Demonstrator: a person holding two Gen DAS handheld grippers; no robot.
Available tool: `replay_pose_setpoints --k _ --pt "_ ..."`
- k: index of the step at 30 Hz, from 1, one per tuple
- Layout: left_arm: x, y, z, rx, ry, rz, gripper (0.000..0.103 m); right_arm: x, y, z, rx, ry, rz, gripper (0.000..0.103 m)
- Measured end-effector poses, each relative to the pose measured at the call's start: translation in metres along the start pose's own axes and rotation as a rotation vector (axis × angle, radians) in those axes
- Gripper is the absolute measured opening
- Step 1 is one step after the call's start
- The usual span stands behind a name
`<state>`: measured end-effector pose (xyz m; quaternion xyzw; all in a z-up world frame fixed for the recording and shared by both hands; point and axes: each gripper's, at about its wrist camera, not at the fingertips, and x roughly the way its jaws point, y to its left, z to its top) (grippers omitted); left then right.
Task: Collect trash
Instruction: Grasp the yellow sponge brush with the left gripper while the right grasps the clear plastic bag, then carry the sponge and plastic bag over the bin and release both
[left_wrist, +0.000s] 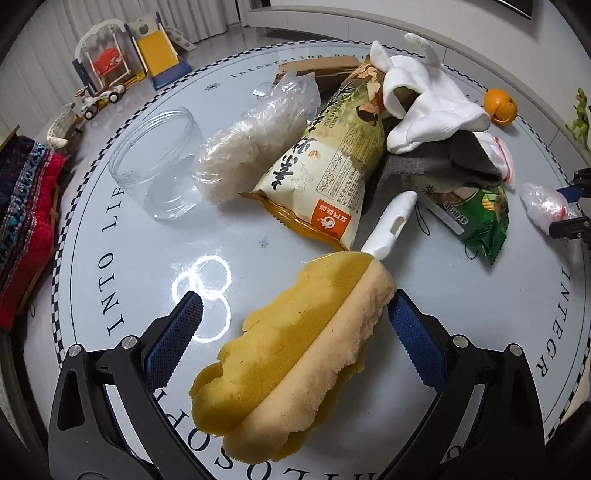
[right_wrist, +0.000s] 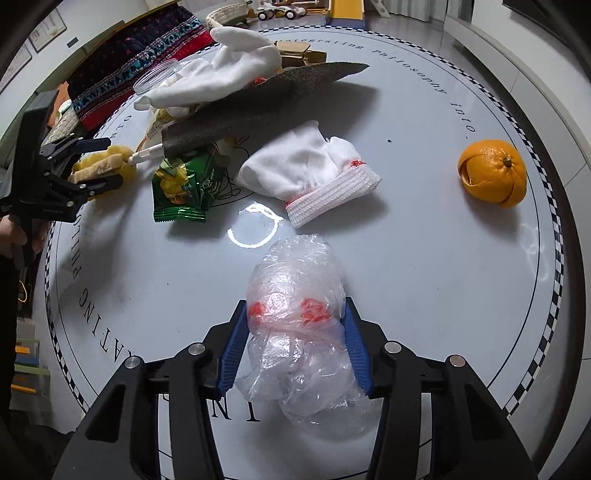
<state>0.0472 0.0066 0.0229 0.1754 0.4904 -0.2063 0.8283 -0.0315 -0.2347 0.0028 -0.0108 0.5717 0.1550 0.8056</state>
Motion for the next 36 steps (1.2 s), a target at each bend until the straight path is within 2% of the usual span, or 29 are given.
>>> replay_pose_setpoints --k 3,5,11,15,24,30,36 --pt "0.002 0.004 -0.005 -0.055 0.004 -0.004 0.095 -0.001 -0.003 0.0 0.027 -0.006 0.012 0.051" --pt "0.004 0.003 -0.008 -0.084 0.018 0.006 0.082 -0.002 -0.005 -0.002 0.047 -0.012 0.019 0.051" --pt "-0.004 -0.001 -0.023 -0.153 0.021 0.024 0.066 -0.006 -0.01 -0.005 0.118 -0.037 0.036 0.048" --pt "-0.02 -0.007 -0.037 -0.195 0.001 0.001 0.065 -0.015 -0.004 -0.007 0.132 -0.058 0.052 0.044" --pt "-0.073 -0.013 -0.066 -0.269 -0.094 -0.018 0.065 -0.048 0.036 -0.006 0.066 -0.113 0.092 0.044" --pt "-0.107 -0.015 -0.099 -0.321 -0.146 0.0 0.066 -0.055 0.088 0.003 0.001 -0.139 0.125 0.044" --pt "-0.138 0.0 -0.139 -0.407 -0.188 0.032 0.066 -0.055 0.148 0.007 -0.1 -0.144 0.173 0.044"
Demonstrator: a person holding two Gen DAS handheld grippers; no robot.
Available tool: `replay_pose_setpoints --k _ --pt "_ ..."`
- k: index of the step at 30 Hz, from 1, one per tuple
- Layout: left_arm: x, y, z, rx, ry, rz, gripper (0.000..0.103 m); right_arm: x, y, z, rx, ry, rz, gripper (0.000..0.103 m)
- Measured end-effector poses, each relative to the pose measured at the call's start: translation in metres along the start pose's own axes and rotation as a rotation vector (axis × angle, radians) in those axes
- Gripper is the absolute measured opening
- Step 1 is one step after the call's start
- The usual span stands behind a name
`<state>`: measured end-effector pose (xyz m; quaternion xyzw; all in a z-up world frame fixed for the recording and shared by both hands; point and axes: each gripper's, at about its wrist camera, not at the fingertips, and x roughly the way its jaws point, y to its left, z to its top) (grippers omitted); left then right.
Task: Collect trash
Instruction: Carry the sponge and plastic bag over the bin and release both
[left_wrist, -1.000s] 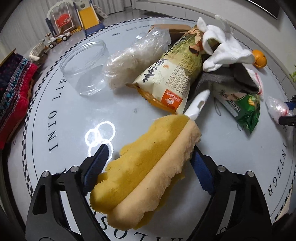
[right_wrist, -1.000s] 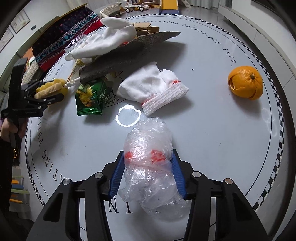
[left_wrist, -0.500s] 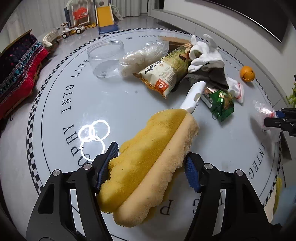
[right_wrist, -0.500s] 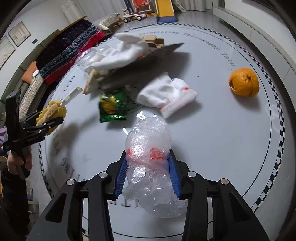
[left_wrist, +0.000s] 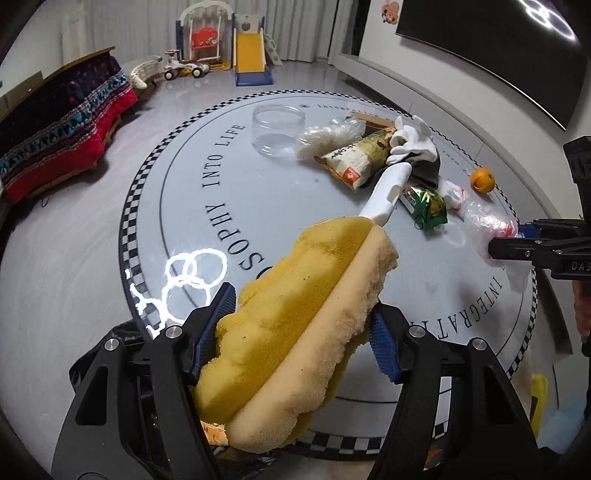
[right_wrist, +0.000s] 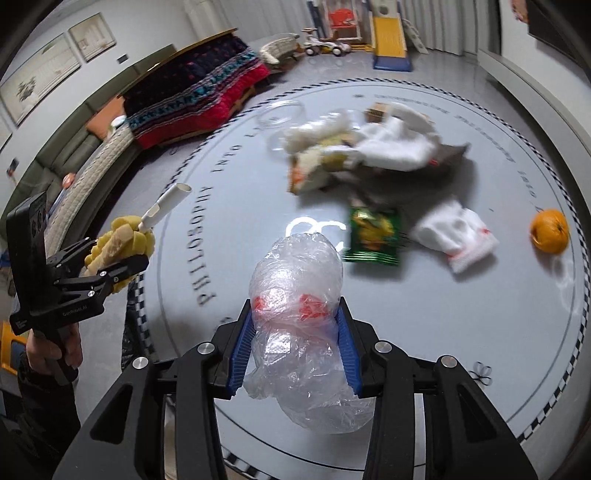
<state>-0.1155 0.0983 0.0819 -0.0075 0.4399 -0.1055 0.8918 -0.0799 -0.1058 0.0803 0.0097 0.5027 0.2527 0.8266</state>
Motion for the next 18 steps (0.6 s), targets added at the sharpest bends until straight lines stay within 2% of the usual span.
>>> replay_pose_setpoints --k 18 --pt "-0.067 0.11 -0.086 -0.262 -0.039 0.172 0.066 0.061 0.175 0.008 -0.279 0.088 0.185 0.044"
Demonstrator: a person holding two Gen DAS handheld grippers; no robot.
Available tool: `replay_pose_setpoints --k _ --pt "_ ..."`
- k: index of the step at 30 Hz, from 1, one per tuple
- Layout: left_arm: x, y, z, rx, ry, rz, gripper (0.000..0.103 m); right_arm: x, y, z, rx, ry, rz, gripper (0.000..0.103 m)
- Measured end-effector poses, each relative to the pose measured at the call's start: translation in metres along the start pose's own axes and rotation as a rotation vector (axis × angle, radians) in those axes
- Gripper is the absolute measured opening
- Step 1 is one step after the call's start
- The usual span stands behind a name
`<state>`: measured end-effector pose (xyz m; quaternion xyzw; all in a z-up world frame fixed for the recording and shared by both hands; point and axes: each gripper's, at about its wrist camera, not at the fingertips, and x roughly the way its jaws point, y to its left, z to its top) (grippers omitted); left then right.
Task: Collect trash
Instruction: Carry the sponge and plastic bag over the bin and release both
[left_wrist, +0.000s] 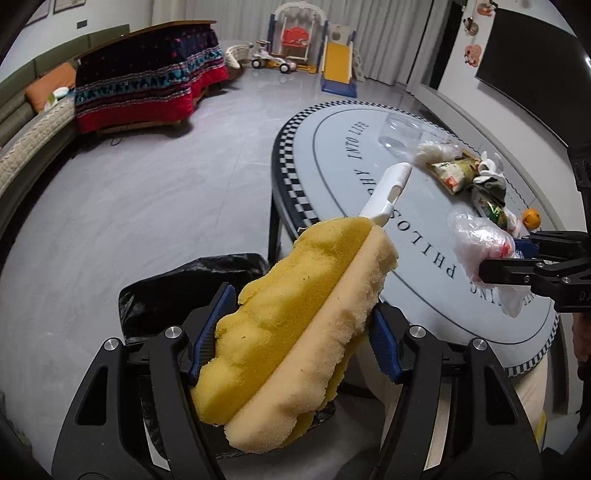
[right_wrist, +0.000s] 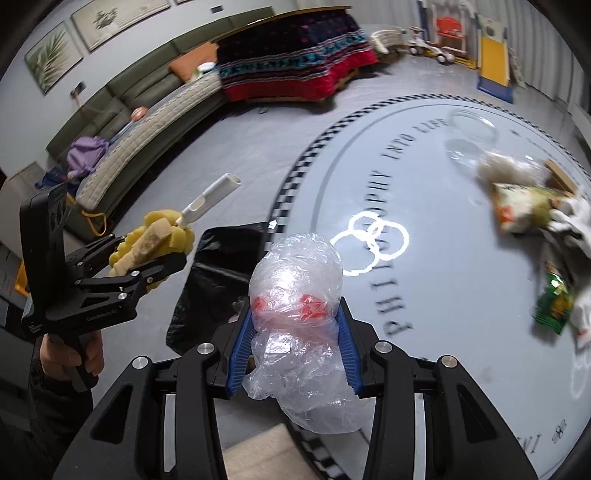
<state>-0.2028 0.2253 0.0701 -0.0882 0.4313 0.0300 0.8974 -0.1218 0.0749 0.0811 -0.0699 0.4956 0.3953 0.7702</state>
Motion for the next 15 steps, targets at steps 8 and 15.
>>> replay_pose_setpoints --k 8,15 --pt "-0.009 0.053 -0.022 -0.086 0.007 0.069 0.067 0.037 0.062 0.007 -0.089 0.051 0.081 0.044" --pt "-0.005 0.089 -0.036 -0.152 0.025 0.117 0.069 0.069 0.105 -0.002 -0.137 0.112 0.141 0.044"
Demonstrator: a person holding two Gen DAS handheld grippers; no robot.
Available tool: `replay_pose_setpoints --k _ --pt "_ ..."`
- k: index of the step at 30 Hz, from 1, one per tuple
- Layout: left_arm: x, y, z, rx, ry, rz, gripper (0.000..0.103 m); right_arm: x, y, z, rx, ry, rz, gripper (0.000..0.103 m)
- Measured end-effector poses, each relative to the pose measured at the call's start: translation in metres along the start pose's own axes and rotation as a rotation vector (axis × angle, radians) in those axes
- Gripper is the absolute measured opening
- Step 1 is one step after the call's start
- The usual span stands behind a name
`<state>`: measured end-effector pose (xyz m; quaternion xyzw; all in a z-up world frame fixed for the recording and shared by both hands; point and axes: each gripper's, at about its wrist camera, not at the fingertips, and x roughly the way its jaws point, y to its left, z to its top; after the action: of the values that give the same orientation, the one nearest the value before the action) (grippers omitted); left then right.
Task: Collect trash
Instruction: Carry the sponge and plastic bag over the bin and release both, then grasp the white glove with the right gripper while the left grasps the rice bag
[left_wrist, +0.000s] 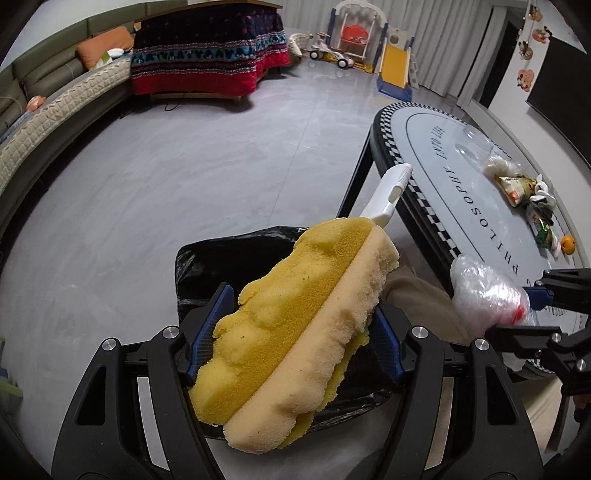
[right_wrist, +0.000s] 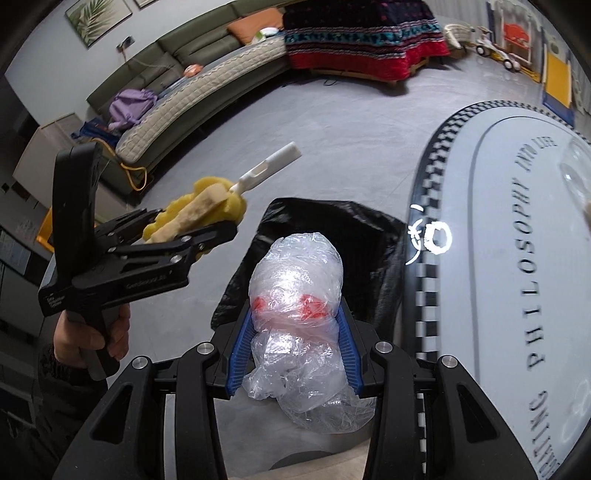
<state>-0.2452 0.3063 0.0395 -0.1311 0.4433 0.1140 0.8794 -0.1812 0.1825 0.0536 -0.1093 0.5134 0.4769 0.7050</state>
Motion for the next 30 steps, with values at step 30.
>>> replay_pose_setpoints --k 30 --pt "0.007 -0.061 0.039 0.053 -0.053 0.008 0.097 -0.052 -0.063 -0.014 0.097 -0.103 -0.066 0.068"
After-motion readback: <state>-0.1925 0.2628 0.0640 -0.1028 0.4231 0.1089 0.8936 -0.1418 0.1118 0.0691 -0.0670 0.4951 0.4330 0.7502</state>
